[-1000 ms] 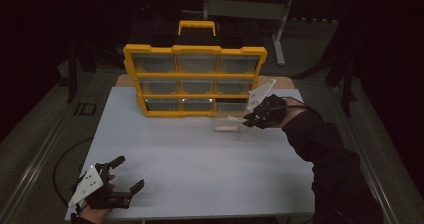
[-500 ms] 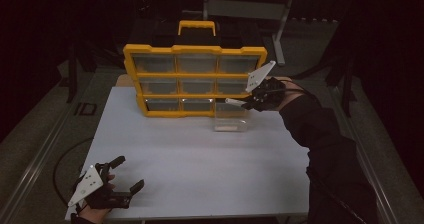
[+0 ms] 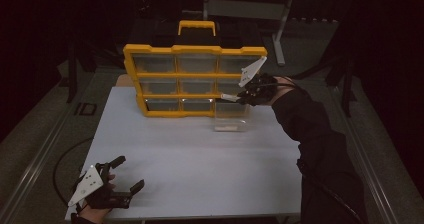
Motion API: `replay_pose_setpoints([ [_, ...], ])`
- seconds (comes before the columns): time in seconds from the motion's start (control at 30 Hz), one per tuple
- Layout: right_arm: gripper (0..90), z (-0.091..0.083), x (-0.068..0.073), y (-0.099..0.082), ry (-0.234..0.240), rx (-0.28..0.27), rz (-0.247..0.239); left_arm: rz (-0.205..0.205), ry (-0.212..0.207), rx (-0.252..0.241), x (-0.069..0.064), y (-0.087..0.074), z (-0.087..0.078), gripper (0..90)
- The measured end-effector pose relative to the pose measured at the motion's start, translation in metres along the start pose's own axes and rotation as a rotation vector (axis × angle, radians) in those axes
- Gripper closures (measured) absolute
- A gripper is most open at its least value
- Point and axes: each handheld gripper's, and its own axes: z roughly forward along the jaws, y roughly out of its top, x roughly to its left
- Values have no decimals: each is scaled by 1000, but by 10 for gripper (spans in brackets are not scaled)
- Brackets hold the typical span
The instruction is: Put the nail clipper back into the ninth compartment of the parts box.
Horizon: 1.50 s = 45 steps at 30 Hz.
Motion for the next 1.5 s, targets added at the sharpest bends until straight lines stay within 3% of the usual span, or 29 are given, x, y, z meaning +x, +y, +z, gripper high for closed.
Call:
replay_pose_setpoints([
  [0.43,779,33,-2,-18,26,3,45,0,2,-2,0,0,0,7],
  [0.93,779,59,-3,-29,27,11,85,-4,-1,-3,0,0,0,7],
  [1.2,775,67,-2,-29,26,22,98,-4,-4,0,0,-1,1,7],
  [1.37,769,70,-1,-30,10,23,80,-4,-7,1,0,-1,1,7],
  [1.43,708,71,-1,-30,3,21,92,-4,-8,3,0,-1,1,7],
  [1.5,530,68,-2,-30,-17,2,135,-4,-10,3,0,-1,2,7],
])
